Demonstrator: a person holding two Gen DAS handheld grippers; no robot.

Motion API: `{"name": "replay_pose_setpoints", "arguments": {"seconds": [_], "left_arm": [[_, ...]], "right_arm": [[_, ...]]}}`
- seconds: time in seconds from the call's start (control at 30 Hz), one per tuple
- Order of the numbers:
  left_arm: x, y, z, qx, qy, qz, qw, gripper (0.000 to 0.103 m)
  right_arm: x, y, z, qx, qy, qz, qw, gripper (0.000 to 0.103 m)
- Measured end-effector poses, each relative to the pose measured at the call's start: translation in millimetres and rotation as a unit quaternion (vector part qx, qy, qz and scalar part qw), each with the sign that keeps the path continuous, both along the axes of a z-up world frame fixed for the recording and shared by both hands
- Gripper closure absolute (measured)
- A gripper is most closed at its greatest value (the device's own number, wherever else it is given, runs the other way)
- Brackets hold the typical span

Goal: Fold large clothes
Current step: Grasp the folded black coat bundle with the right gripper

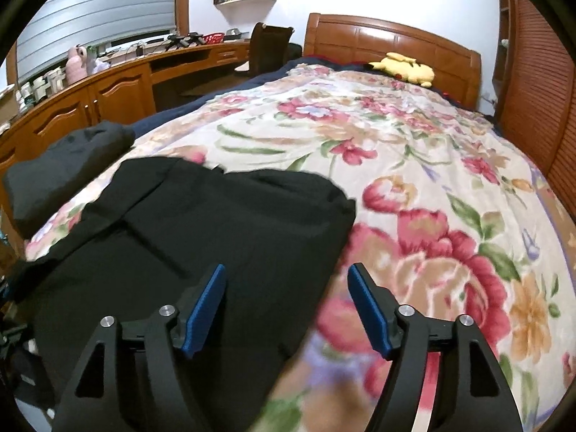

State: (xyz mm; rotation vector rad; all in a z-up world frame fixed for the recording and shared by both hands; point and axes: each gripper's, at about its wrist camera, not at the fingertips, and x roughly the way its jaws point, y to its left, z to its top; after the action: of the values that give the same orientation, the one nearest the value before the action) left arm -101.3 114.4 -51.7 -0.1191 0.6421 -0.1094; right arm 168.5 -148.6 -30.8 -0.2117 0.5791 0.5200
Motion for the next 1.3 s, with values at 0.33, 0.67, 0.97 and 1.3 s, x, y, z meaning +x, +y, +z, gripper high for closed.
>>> {"name": "replay_pose_setpoints", "arguments": {"seconds": [0.33, 0.67, 0.97, 1.3], "left_arm": [[12, -5, -7, -0.024, 0.002, -0.022, 0.9995, 0.048], [13, -8, -6, -0.021, 0.003, -0.021, 0.9996, 0.048], [15, -11, -5, -0.02, 0.006, -0.018, 0.9996, 0.048], [16, -13, -2, -0.021, 0.009, -0.022, 0.9995, 0.052]], "right_arm": [[62, 6, -14, 0.002, 0.02, -0.017, 1.0, 0.026], [116, 10, -37, 0.056, 0.098, -0.004, 0.994, 0.024], [135, 12, -47, 0.072, 0.136, 0.007, 0.988, 0.024], [141, 13, -56, 0.105, 0.176, 0.018, 0.979, 0.034]]}}
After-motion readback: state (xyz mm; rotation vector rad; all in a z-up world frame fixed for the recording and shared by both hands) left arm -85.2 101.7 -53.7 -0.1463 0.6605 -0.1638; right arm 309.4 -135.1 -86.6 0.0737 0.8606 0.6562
